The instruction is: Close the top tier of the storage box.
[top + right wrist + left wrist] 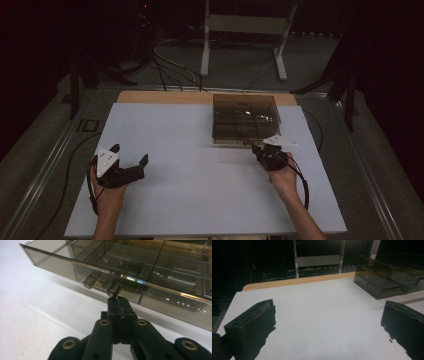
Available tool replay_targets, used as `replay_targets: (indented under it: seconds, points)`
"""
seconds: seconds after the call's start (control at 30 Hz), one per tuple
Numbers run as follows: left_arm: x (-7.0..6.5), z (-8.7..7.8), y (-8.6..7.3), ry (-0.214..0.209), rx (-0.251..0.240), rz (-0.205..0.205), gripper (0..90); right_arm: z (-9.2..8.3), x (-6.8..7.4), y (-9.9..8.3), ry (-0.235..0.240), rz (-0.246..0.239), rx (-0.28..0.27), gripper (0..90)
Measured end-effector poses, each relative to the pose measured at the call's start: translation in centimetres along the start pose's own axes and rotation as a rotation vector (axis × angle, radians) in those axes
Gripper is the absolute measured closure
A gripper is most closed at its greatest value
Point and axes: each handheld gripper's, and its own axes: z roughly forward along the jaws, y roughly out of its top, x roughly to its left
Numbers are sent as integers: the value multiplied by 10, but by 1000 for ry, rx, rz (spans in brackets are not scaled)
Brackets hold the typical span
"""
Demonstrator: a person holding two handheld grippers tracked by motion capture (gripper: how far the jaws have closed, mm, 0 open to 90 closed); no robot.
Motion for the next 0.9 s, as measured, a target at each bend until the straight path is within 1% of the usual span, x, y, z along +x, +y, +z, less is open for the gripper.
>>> replay_targets:
  seconds: [0.9]
  points:
    - [0, 0, 0, -1, 2, 2, 3, 7, -4, 6, -13, 22, -4, 900]
